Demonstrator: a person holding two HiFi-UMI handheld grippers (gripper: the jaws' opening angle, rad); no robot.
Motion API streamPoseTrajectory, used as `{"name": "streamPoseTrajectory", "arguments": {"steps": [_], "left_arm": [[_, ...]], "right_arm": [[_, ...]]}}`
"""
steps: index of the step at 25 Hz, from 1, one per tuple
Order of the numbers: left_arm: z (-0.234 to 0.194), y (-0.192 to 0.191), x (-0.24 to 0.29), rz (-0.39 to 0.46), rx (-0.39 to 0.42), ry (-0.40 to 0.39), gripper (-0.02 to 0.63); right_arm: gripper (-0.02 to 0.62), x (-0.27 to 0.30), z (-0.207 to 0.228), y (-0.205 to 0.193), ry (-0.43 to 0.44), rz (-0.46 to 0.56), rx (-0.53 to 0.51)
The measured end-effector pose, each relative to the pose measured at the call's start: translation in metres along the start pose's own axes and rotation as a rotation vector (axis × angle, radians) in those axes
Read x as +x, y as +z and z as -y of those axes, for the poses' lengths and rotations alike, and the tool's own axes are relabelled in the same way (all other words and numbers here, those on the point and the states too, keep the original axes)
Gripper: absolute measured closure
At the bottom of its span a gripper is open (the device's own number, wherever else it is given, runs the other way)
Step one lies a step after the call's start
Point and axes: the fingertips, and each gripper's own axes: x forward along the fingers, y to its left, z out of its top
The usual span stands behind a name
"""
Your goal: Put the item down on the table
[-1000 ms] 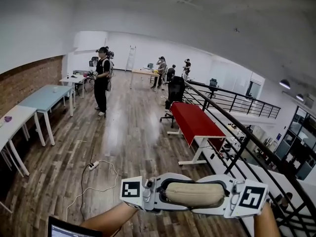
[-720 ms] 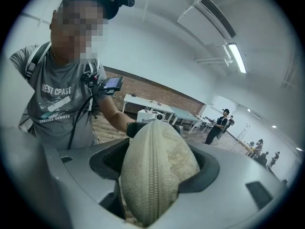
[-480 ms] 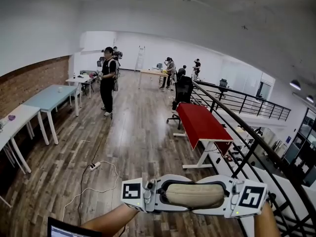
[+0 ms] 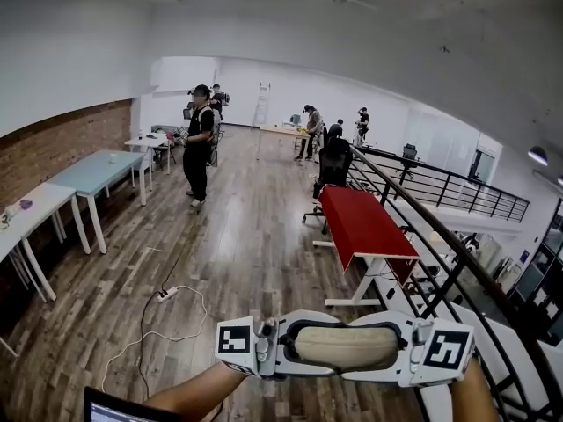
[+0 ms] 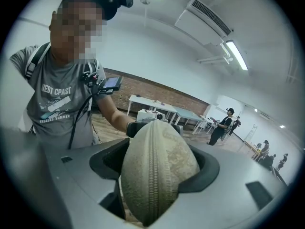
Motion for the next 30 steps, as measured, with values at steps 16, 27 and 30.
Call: {"name": "streamPoseTrajectory", "arguments": {"steps": [16, 27, 30], "left_arm": [[-0.171, -0.065, -0.024, 0.034, 0.005, 0.015, 0.314], [-0.336, -0.09, -0.068, 0.034, -0.022, 0.005, 0.314], [-0.367, -0.098, -0.081, 0.041, -0.023, 0.001, 0.314]], "right_arm": [[0.31, 0.004, 0.164, -0.083, 0.017, -0.011, 0.007], [0.31, 0.031, 0.329, -0.126, 0.01, -0.021, 0.025], [0.31, 0.04, 0.361, -0.137, 0.007, -0.019, 0.031]]}}
